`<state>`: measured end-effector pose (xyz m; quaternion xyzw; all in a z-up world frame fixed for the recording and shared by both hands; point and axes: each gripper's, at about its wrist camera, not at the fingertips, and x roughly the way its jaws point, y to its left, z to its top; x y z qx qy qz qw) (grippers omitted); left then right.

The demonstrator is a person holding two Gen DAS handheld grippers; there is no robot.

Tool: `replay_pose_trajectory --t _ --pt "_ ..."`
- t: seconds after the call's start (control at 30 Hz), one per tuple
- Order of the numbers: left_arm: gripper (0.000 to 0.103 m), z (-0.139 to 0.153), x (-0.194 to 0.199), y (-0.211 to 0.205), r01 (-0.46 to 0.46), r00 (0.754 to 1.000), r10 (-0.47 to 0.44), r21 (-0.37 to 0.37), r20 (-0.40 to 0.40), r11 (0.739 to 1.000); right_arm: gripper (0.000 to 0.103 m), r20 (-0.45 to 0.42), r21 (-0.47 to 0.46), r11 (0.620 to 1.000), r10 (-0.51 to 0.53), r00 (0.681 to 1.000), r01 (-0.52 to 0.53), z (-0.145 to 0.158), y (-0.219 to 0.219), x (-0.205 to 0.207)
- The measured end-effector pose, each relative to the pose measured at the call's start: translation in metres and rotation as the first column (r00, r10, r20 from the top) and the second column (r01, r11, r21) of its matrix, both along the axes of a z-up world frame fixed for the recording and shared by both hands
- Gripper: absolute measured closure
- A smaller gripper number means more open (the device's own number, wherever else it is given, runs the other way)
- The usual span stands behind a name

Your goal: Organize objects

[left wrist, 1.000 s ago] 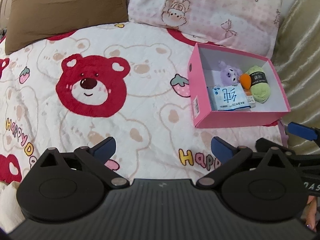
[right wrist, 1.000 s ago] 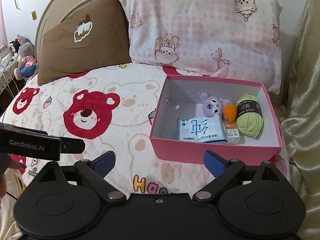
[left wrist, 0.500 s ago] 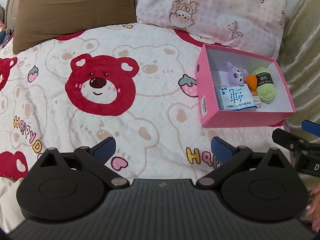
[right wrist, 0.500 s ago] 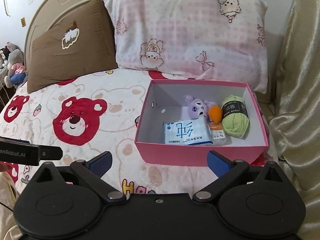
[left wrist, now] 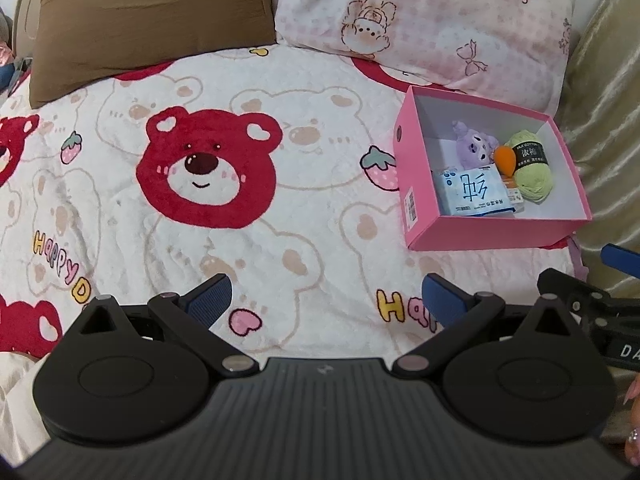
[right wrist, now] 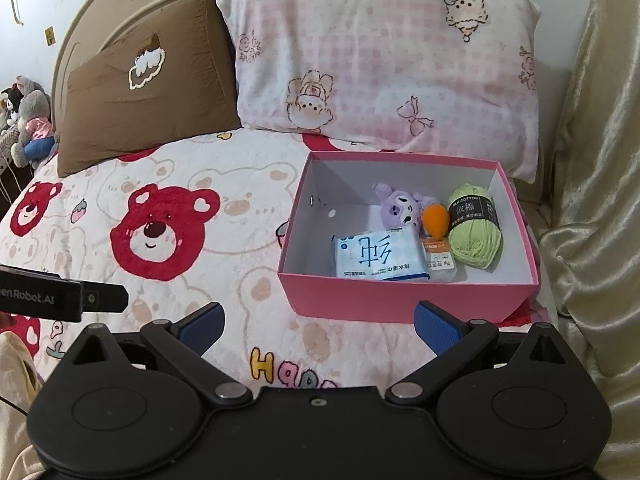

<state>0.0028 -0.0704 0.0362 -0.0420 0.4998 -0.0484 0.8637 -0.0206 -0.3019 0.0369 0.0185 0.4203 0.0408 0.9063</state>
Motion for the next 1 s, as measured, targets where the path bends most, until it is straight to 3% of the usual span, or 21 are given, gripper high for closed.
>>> replay_pose_trajectory --t 0.27,1.0 --pt "0.0 0.0036 0.0003 -0.0005 -0.015 1.0 0.015 0.038 0.001 0.999 0.001 -0.007 -0.007 1.0 0.005 1.0 -0.005 -0.0003 0.0058 -0.0023" --pt "0.0 -0.0019 0.0011 -0.0017 -0.018 0.999 0.02 0.051 -0.045 0.999 0.001 -0.008 -0.016 1.0 -0.022 1.0 0.021 0.0037 0.005 -0.0085"
